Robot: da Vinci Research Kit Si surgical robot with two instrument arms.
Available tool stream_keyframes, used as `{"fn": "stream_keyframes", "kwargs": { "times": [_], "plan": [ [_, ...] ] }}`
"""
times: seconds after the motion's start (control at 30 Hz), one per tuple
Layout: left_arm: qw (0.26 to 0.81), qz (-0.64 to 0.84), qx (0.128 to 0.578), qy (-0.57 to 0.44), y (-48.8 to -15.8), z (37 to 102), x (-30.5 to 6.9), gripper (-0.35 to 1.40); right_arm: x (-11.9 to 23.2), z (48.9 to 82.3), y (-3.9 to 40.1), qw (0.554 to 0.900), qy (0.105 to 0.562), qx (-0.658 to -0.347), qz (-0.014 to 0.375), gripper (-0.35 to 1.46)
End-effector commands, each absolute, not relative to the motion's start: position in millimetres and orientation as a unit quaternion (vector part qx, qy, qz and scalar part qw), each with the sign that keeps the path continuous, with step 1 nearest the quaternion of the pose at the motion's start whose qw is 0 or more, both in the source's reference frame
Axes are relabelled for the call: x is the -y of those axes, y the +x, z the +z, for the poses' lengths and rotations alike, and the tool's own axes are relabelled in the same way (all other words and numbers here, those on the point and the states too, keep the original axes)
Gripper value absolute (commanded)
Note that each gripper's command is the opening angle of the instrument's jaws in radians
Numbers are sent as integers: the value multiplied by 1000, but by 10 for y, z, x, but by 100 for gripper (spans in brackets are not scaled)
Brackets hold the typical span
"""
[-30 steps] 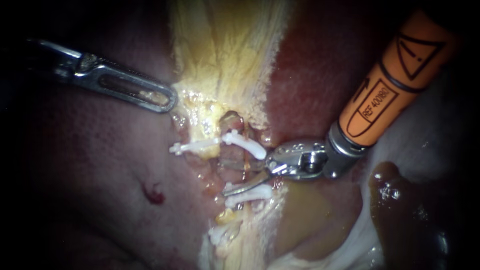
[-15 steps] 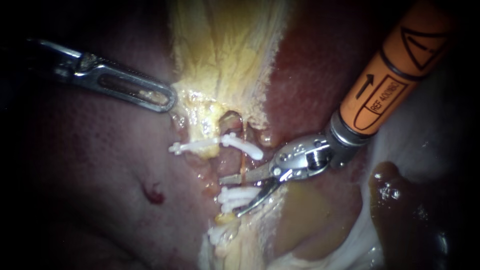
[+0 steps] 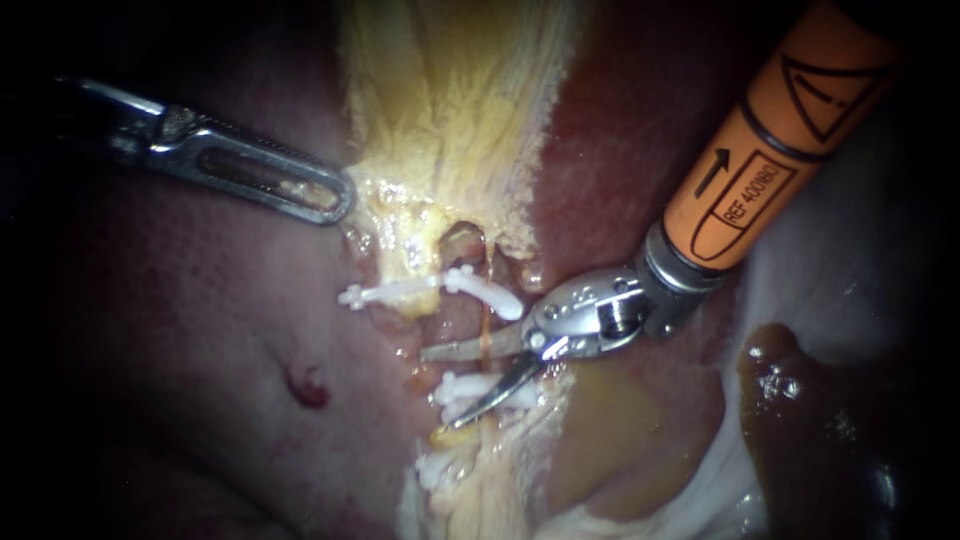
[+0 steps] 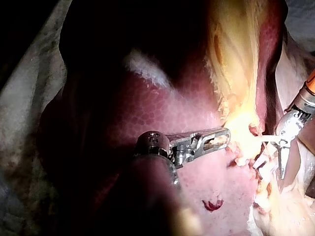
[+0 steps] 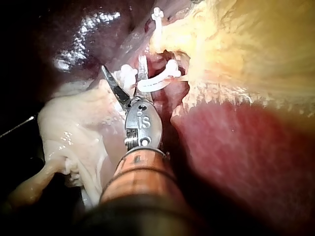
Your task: Go to the cutting position right tube
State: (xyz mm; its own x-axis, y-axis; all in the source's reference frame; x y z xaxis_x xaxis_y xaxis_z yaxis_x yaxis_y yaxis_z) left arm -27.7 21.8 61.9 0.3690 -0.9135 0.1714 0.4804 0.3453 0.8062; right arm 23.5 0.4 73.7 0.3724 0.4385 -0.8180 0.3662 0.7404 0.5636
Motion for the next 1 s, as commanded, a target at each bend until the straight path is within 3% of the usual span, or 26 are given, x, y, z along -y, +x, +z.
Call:
{"fn": "stream_keyframes", "kwargs": {
  "times": [0.03, 0.7, 1.0],
  "plan": [
    [755, -462, 320, 338, -278, 619, -218, -35, -5, 735, 234, 744, 360, -562, 25, 121],
    [755, -463, 320, 337, -281, 619, -218, -35, -6, 720, 257, 732, 360, -578, 35, 126],
    [755, -463, 320, 337, -282, 620, -218, -35, -6, 720, 258, 728, 380, -567, 66, 128]
  ]
}}
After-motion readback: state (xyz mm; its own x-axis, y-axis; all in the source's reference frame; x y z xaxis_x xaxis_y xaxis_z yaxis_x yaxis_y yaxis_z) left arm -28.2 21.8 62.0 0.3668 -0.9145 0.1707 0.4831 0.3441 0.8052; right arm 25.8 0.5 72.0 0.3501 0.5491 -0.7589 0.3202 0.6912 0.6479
